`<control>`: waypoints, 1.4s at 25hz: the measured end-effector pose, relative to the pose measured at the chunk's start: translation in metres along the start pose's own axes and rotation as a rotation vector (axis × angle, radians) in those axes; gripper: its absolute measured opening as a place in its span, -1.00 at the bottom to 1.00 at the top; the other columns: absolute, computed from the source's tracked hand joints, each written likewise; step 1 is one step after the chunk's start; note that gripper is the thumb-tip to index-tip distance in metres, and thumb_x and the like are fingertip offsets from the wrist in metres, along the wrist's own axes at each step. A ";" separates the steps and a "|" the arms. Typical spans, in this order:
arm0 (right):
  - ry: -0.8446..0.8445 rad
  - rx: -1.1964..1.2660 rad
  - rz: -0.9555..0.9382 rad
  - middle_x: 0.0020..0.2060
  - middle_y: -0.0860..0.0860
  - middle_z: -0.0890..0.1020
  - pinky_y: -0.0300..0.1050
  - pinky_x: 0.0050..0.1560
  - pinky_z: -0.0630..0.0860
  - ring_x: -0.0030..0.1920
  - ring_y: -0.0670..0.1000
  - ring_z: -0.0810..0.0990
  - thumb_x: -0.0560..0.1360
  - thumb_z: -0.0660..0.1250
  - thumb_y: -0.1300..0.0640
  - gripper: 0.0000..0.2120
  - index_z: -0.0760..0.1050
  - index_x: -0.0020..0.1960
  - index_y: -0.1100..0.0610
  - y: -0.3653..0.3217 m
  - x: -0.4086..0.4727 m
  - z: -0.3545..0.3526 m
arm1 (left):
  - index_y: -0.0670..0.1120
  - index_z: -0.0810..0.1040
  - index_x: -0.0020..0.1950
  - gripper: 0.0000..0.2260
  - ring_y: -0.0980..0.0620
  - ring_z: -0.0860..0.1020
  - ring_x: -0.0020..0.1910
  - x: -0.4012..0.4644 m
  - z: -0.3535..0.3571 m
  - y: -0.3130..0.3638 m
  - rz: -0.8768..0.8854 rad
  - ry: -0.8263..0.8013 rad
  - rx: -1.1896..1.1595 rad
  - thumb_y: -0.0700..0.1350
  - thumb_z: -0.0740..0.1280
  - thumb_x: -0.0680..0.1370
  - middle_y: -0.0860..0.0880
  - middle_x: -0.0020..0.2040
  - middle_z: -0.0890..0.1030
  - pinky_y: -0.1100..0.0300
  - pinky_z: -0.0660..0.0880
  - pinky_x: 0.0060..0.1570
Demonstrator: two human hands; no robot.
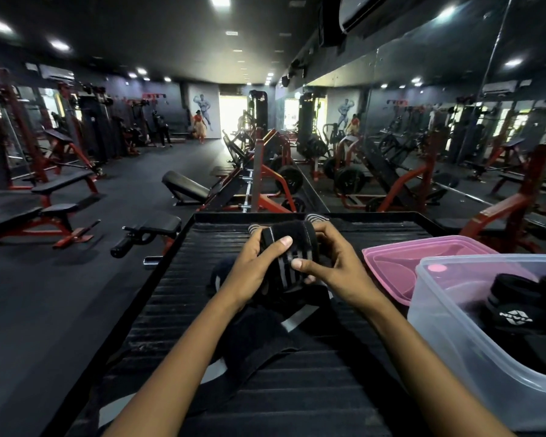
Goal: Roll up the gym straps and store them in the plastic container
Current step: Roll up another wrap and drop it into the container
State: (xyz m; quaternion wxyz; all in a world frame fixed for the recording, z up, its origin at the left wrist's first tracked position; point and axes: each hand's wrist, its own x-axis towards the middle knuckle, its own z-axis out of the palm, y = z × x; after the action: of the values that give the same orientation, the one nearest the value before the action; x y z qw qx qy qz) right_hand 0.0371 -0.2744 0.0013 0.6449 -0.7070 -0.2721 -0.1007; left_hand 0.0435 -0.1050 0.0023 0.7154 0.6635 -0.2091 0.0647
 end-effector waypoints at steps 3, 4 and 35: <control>0.020 0.052 0.021 0.14 0.04 0.55 -0.13 -0.29 0.60 0.00 0.02 0.61 0.42 0.45 0.34 -0.40 0.23 0.29 0.02 -0.002 -0.001 0.003 | 0.05 0.50 0.12 -0.74 0.06 0.62 0.08 0.001 -0.001 -0.004 -0.042 -0.011 0.002 0.06 0.34 0.46 0.06 0.00 0.67 0.00 0.48 0.23; -0.008 0.030 0.010 0.17 0.03 0.54 -0.09 -0.28 0.61 0.01 0.02 0.62 0.42 0.44 0.34 -0.33 0.19 0.37 -0.03 -0.002 -0.001 0.002 | 0.07 0.49 0.11 -0.72 0.07 0.61 0.09 0.001 -0.001 -0.004 -0.056 -0.016 0.019 0.10 0.34 0.44 0.08 0.00 0.66 -0.02 0.47 0.26; 0.181 0.056 0.123 -0.43 -0.05 0.61 -0.26 -0.59 0.44 -0.50 -0.12 0.54 0.35 0.41 -0.02 -0.67 0.54 -0.04 0.20 -0.005 0.002 0.007 | 0.04 0.50 0.18 -0.64 0.02 0.62 0.10 -0.002 -0.003 -0.001 0.010 -0.118 0.142 0.16 0.39 0.47 0.02 0.07 0.65 0.09 0.55 0.09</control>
State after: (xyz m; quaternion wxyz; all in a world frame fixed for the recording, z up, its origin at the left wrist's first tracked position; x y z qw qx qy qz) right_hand 0.0349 -0.2674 0.0053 0.6913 -0.6921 -0.1716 -0.1168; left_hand 0.0429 -0.1019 0.0011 0.6527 0.7142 -0.2490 0.0436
